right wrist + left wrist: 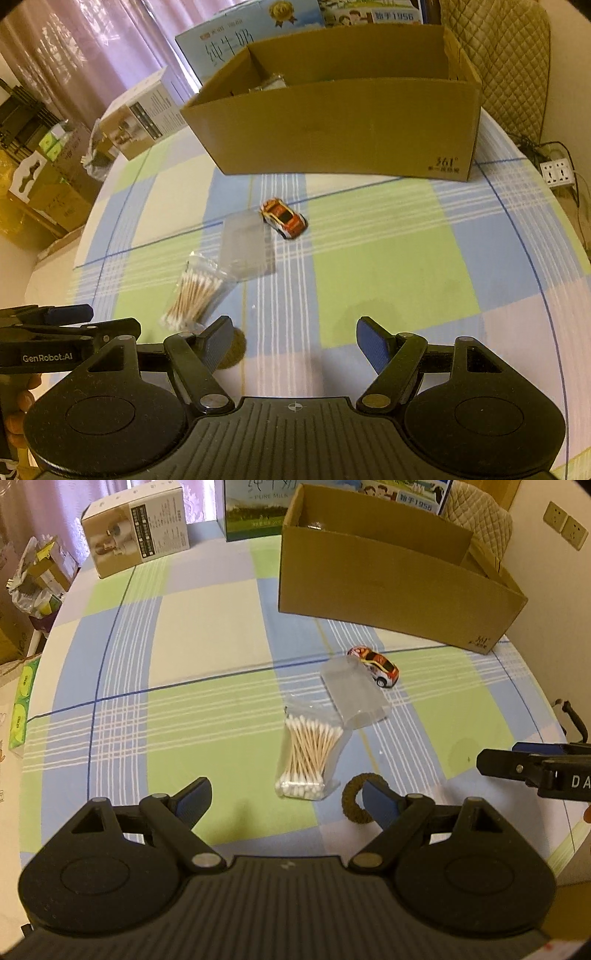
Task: Organize objects
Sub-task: 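Move both tools back to the table toward the cotton swabs and hair tie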
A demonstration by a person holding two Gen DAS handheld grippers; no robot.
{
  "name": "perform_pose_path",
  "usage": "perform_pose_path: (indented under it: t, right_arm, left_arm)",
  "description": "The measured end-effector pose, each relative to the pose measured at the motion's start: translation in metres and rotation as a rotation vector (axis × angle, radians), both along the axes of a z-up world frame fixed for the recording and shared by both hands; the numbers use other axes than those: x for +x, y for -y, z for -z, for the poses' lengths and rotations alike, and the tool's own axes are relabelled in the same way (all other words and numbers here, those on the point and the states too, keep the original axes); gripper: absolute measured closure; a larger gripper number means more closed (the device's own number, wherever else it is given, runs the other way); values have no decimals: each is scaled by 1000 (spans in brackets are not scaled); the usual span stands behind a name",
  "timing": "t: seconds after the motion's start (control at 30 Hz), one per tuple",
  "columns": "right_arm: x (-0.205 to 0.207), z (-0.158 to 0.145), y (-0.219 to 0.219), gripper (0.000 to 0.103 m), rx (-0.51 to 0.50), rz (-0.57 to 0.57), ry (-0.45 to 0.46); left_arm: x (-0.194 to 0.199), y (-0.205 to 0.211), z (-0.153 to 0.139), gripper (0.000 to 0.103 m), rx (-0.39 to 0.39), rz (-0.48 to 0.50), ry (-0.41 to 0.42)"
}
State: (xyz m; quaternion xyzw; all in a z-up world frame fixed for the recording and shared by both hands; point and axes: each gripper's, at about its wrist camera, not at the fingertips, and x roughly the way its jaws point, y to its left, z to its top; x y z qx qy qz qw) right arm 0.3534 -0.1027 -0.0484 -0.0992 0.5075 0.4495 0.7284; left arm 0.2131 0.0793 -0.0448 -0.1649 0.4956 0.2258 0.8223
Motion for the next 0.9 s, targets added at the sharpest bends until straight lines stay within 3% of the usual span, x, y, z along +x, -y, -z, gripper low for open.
perform_pose_path:
  t: [0.9]
  right_arm:
    - [35, 31, 0, 32, -77, 70, -48]
  left_arm:
    - [59, -12, 60, 23, 18, 73, -76]
